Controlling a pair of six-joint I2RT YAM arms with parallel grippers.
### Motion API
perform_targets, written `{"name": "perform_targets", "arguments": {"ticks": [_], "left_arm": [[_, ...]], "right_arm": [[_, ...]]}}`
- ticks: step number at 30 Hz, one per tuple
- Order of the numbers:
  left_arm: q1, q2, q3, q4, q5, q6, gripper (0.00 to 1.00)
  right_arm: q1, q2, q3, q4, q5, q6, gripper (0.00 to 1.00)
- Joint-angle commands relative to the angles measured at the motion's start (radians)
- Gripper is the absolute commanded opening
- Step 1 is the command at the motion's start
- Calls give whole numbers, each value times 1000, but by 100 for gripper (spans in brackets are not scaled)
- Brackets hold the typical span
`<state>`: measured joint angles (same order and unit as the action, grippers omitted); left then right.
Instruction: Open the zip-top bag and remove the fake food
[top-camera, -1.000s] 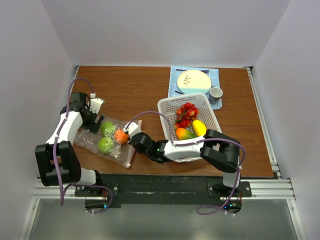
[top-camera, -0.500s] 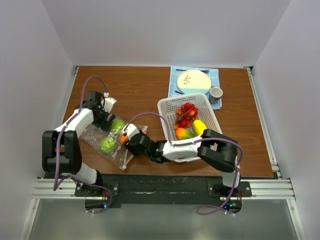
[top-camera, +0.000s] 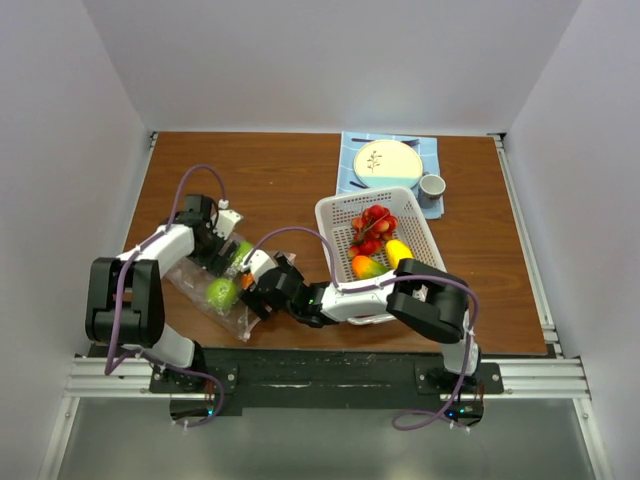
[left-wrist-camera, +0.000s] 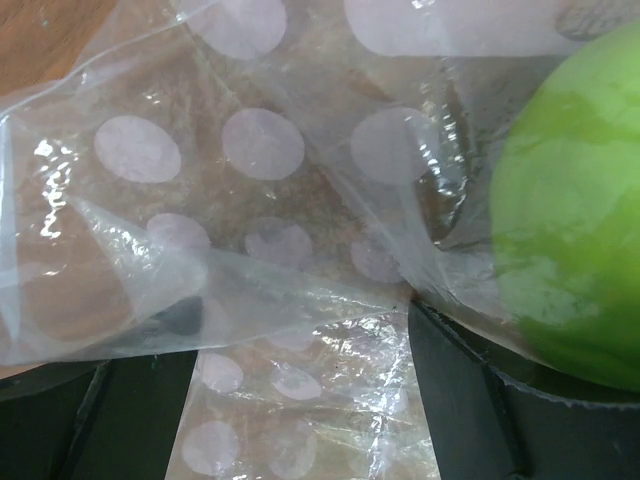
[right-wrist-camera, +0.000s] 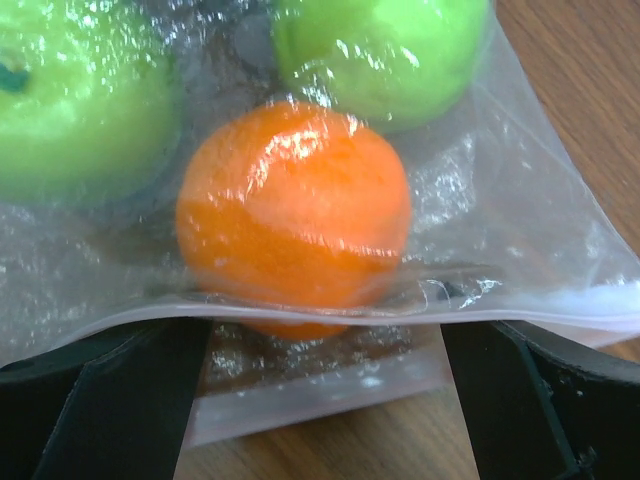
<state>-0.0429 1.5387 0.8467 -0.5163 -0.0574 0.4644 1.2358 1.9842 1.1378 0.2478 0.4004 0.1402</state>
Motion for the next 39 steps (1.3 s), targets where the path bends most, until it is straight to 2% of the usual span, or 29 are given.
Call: {"name": "perform_targets", "arguments": {"ticks": [1,7,13,19,20,21,23,24,26,27,28,30,39], "left_arm": [[-29,15,-26,-11,27,33,88],[-60,18,-54,-16,13,60,86],[-80,1,-66,-34,27,71,86],[-80,-14,-83,-33,18,82,85],[-78,-15,-86,-31,16,83,85],[-78,-15,-93,-30,11,86,85],[-78,-20,-103,-16,1,91,85],[-78,-22,-112,-11,-10,95,85],[-77,-23,-116,-7,-19,94,85],[-77,-25,-120,-7,-28,94,85],[-74,-23,-120,-4,-36,92,85],[-68,-16,-118,2,-56,89,85],[32,55,-63,27,-68,72,84]], "right_arm": [[-2,7,59,59,2,-20,99],[2,-51,22,166,-25,-39,99],[2,-24,76,104,-6,-48,99],[2,-4,34,107,-29,-16,96],[2,-1,36,104,-32,-14,93],[2,1,36,96,-32,-13,80],[1,4,46,75,-43,-13,62],[1,-1,46,62,-43,-14,46],[2,-16,39,59,-41,-16,31],[2,-22,33,58,-38,-16,16],[2,-44,21,56,-32,-16,8],[2,-67,8,42,-21,-13,3],[4,-284,-144,2,-20,9,0]]}}
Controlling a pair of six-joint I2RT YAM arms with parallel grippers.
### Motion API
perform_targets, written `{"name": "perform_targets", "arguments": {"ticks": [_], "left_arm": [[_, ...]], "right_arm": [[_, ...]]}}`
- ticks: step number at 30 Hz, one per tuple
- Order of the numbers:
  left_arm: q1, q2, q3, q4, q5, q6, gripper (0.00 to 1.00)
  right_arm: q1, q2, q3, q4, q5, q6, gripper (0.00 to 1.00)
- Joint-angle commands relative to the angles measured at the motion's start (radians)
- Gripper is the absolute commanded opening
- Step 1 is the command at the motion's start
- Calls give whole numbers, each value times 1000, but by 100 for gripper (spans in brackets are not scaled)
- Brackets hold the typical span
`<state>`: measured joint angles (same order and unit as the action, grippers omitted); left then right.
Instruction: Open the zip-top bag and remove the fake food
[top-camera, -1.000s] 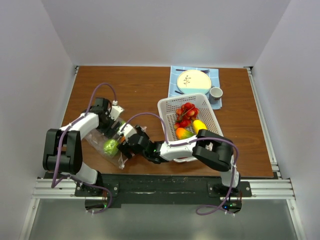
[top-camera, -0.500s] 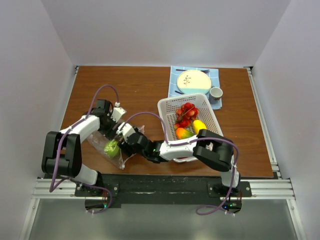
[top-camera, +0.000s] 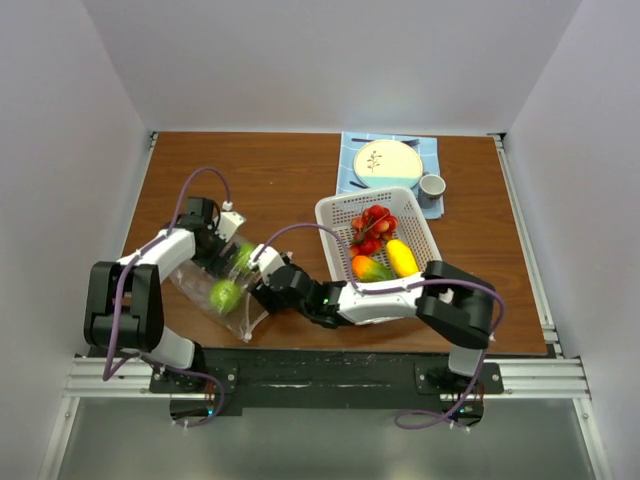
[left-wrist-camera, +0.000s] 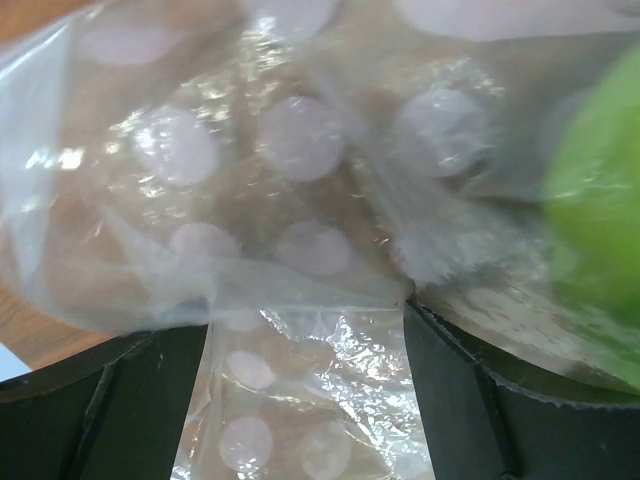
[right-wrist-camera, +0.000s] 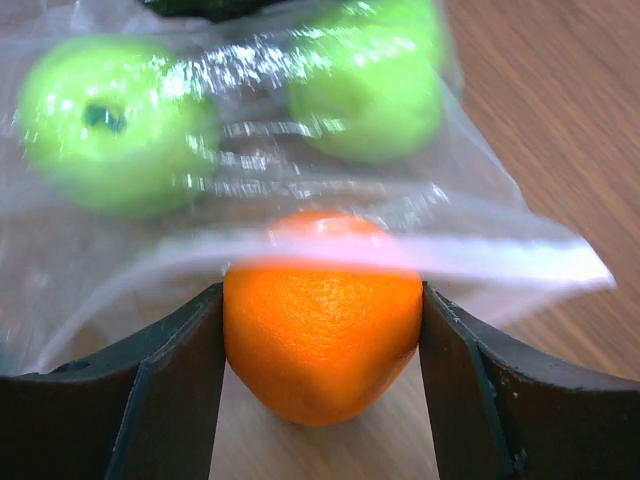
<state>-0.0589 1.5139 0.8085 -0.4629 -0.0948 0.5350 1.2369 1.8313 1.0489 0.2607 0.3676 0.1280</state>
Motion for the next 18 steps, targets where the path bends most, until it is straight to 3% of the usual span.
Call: {"name": "perform_targets", "arguments": {"ticks": [1,4,9,18], "left_arm": [[59,84,-22,-28,-31,0,84],[99,95,-6,-29,-31,5,84],[111,100,3,-43,-19,-3,84],[111,3,115,-193,157,-58,85]], "right_arm": [[1,-156,-79,-20,11,25,0],[1,-277,-130,-77,14,32,0],[-34,-470,-158,-179,152,33,0],[-287,-492,-122,-429,413,226,0]]}}
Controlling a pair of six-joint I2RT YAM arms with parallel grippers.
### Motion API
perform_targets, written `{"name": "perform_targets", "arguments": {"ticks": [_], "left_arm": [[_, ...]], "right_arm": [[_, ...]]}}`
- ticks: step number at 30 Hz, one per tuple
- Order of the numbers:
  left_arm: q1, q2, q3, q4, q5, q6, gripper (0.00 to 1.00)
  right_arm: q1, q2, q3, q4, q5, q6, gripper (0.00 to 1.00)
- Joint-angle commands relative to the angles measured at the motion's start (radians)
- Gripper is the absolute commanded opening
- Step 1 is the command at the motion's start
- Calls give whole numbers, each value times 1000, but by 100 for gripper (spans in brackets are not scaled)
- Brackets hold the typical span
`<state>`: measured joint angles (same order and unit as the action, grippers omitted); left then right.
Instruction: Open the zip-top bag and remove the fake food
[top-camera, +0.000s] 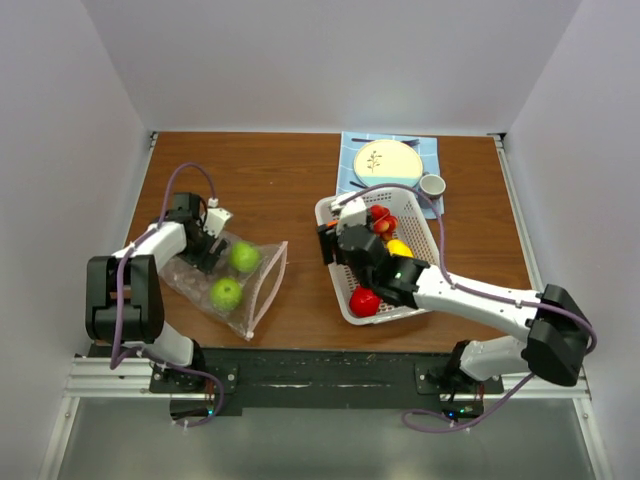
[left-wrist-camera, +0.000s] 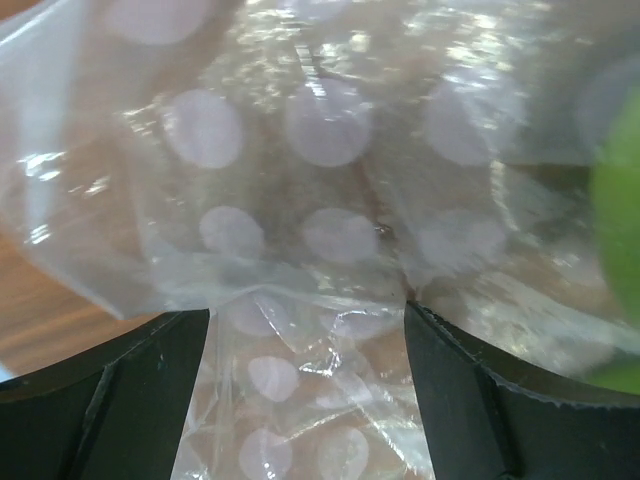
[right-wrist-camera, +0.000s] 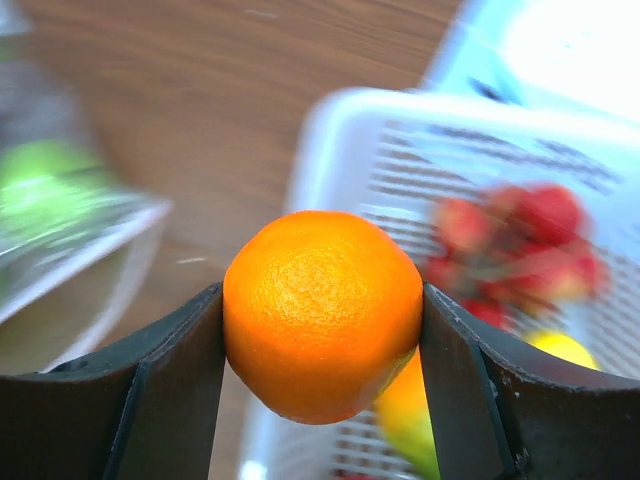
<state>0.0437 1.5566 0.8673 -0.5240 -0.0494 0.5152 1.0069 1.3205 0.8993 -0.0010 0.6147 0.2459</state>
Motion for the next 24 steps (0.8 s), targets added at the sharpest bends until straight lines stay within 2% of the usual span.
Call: {"name": "perform_targets", "arguments": {"ticks": [1,2,4,5,6,8,11,15,19,24], "left_arm": [[8,-52,70,-149,123,-38,85],[8,-78,99,-186,146,-38,85],[8,-104,127,-221,170,-37,84],[10,-128,150,-252,184,-34,82],[8,-142,157,-264,194,-34,81],[8,-176,168,-293,215,-32,76],[8,-207,158,-329,214,-15,67],[8,-253,101,-334,177,22,66],[8,-279,82,-350,163,39,68],[8,-286,124,-387,198,45,80]], "right_arm": [[-68,34,32,-184,187,124,0],[-70,42,32,-204,198,125,16],[-74,57,41,-221,191,133,39],[-73,65,41,-223,185,135,68],[-73,63,44,-225,184,136,81],[-73,51,47,-225,191,150,97],[-73,5,49,-202,174,130,99],[-38,-62,39,-149,152,44,98],[10,-53,85,-181,191,0,96],[83,-61,72,-159,160,-20,91]]}}
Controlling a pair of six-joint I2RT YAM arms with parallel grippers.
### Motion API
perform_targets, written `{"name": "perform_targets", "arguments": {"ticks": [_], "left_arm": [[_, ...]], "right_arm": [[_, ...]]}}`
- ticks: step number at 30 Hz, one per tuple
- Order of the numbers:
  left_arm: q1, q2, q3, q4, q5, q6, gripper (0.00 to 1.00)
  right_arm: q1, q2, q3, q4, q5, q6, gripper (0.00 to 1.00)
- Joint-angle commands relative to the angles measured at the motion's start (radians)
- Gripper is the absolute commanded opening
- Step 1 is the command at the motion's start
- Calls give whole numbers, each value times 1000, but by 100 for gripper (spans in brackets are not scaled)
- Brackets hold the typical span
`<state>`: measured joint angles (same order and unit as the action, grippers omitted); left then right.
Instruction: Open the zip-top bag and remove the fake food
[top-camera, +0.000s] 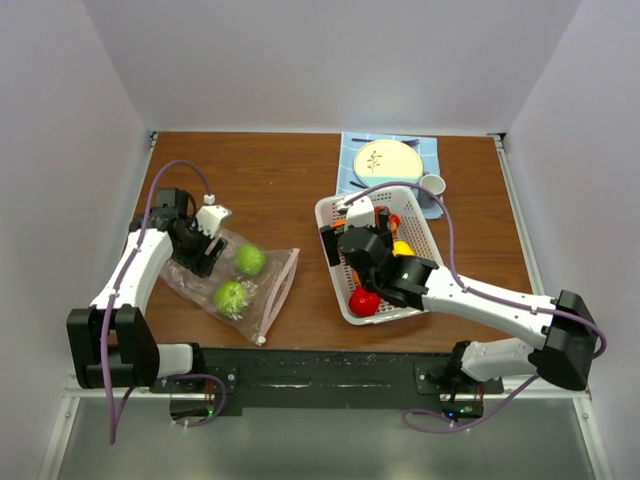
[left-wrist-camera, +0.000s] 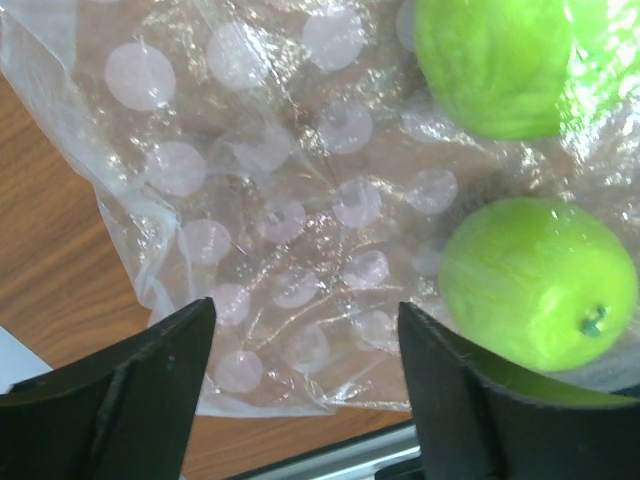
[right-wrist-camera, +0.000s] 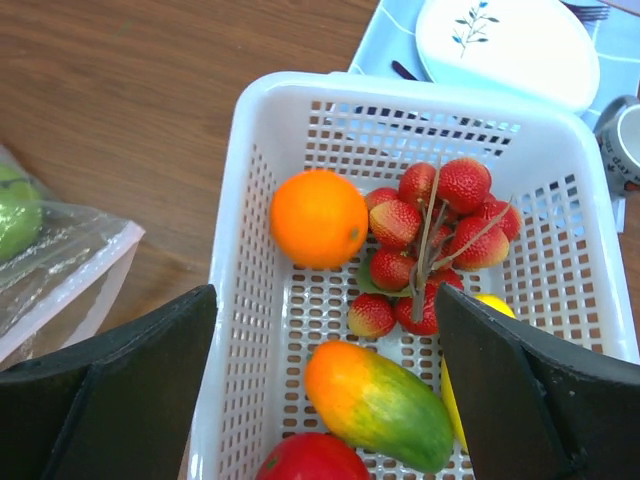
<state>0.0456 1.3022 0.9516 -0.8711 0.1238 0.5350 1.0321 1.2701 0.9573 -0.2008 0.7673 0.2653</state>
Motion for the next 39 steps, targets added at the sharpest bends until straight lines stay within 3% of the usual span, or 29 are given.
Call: {"name": "perform_targets", "arguments": {"ticks": [1,4,8,15,30,35,39], "left_arm": [[7,-32,42,-55,36,31,80],[7,-38,0,-33,42,42,76],[-6,-24,-68,7,21,34,61],[-38,-17,-145,76,-39,28,59],[-115,43,-201,138,-69,-1,58],[-134,58,-206,149,-66,-21,57],[-165,81,-208,162,-64,-46,54]], "right_arm": [[81,-5,5,61,-26,-49,84],[164,55,-20,136,-121,-60,67],[221,176,-19,234,-203,-55,48],[264,356,11,368,-310,-52,37],[263,581,130,437,-309,-104,42],[264,617,147,460,-348,-97,52],[273,621,110,523,-417,-98,76]]}}
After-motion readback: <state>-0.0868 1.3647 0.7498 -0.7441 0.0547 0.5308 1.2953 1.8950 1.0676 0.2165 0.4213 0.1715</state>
